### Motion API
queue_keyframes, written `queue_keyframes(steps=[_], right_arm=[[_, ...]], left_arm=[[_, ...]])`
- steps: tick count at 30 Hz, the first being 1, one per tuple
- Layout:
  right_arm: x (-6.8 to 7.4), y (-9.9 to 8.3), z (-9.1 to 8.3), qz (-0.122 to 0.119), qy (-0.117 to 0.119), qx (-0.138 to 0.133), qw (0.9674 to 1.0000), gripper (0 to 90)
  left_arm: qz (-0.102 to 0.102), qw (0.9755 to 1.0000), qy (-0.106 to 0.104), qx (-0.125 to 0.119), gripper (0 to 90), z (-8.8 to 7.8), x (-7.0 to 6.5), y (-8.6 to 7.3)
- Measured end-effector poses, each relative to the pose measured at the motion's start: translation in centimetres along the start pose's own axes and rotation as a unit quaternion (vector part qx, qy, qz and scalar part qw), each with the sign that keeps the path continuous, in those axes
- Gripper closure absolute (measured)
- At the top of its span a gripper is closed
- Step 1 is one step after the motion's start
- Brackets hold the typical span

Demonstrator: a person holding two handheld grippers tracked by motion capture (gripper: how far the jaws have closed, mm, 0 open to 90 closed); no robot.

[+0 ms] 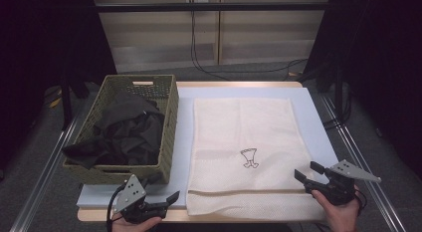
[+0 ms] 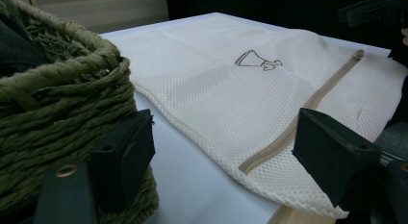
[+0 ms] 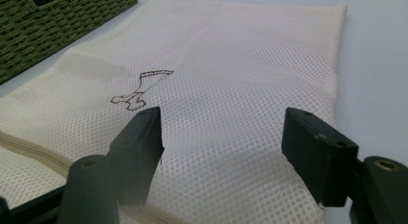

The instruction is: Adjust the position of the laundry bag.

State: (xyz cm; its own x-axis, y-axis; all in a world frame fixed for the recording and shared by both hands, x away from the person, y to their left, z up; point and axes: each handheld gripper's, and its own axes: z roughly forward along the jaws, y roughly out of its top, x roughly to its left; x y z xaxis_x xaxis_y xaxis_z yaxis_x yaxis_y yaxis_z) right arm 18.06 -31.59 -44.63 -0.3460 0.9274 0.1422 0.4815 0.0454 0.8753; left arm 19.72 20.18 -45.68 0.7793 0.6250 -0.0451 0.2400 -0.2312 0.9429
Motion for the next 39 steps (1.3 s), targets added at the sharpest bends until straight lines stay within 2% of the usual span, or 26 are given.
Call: queue_keyframes(steps=[2,5,8,11,14,17,18,20,22,25,26,28,29,30,31,32,34,35,36,39], right_arm=[[0.0,0.0,0.0,0.001,0.004,0.001,1.0000,31.4],[0.1,0.1,0.1,-0.006,0.021,0.005,0.9997,34.5],[0.1,0.1,0.1,-0.009,0.029,0.007,0.9995,34.4],[-0.2,0.1,0.4,-0.001,0.045,0.015,0.9989,33.1],[-0.2,0.2,0.7,-0.004,0.048,0.021,0.9986,32.1],[0.3,0.3,1.3,-0.026,0.054,0.036,0.9976,30.2],[0.5,0.3,1.5,-0.032,0.053,0.039,0.9973,29.7],[0.9,0.5,1.8,-0.050,0.061,0.047,0.9958,29.6],[1.3,0.7,2.1,-0.058,0.063,0.050,0.9950,32.2],[1.5,1.0,2.5,-0.071,0.067,0.058,0.9935,35.6],[1.7,1.4,3.0,-0.079,0.065,0.061,0.9928,36.2],[1.8,1.6,3.4,-0.080,0.067,0.066,0.9924,36.5],[2.0,2.0,4.2,-0.080,0.079,0.074,0.9909,41.8],[2.0,2.0,4.2,-0.080,0.079,0.074,0.9909,41.8],[2.3,2.4,5.2,-0.082,0.096,0.094,0.9875,41.5],[2.4,2.5,5.8,-0.088,0.101,0.104,0.9855,40.9],[2.8,2.8,6.8,-0.090,0.102,0.119,0.9835,40.4],[2.8,2.8,6.8,-0.090,0.102,0.119,0.9835,40.4],[3.2,3.2,7.8,-0.094,0.101,0.128,0.9821,38.9],[3.4,4.1,9.3,-0.096,0.102,0.134,0.9811,36.9]], left_arm=[[0.005,1.0000,-0.001,0.002,21.8,0.0,0.0,0.0],[0.000,1.0000,0.003,0.003,21.8,0.0,0.0,0.0],[0.000,1.0000,-0.001,0.004,21.8,0.1,0.0,0.1],[0.000,1.0000,-0.005,0.003,23.4,0.1,0.0,0.1],[-0.004,1.0000,0.003,0.003,23.2,-0.3,0.1,0.0],[-0.001,1.0000,0.002,0.004,23.0,-0.6,0.1,0.0],[-0.005,1.0000,-0.005,-0.002,23.0,-0.5,0.1,-0.1],[-0.002,1.0000,0.003,0.004,23.0,-0.6,0.0,-0.1],[-0.002,1.0000,-0.004,0.002,25.0,-0.7,-0.1,0.0],[-0.002,1.0000,-0.002,0.003,25.3,-0.7,-0.2,0.0],[0.000,1.0000,-0.002,0.004,25.3,-0.7,-0.1,0.0],[-0.001,1.0000,-0.003,0.006,25.2,-0.6,-0.2,0.0],[0.001,1.0000,-0.004,0.005,25.1,-0.6,-0.1,0.0],[0.002,1.0000,-0.004,0.006,25.1,-0.6,-0.1,0.0],[0.001,1.0000,-0.002,0.006,25.0,-0.6,-0.1,0.0],[0.001,1.0000,-0.002,0.006,24.9,-0.6,-0.1,0.0],[0.002,0.9999,-0.007,0.010,24.8,-0.6,0.0,0.0],[0.002,0.9999,-0.007,0.010,24.8,-0.6,0.0,0.0],[0.003,0.9999,0.000,0.015,24.7,-0.6,-0.1,0.0],[0.005,0.9999,-0.004,0.015,24.1,-0.6,0.0,0.0]])
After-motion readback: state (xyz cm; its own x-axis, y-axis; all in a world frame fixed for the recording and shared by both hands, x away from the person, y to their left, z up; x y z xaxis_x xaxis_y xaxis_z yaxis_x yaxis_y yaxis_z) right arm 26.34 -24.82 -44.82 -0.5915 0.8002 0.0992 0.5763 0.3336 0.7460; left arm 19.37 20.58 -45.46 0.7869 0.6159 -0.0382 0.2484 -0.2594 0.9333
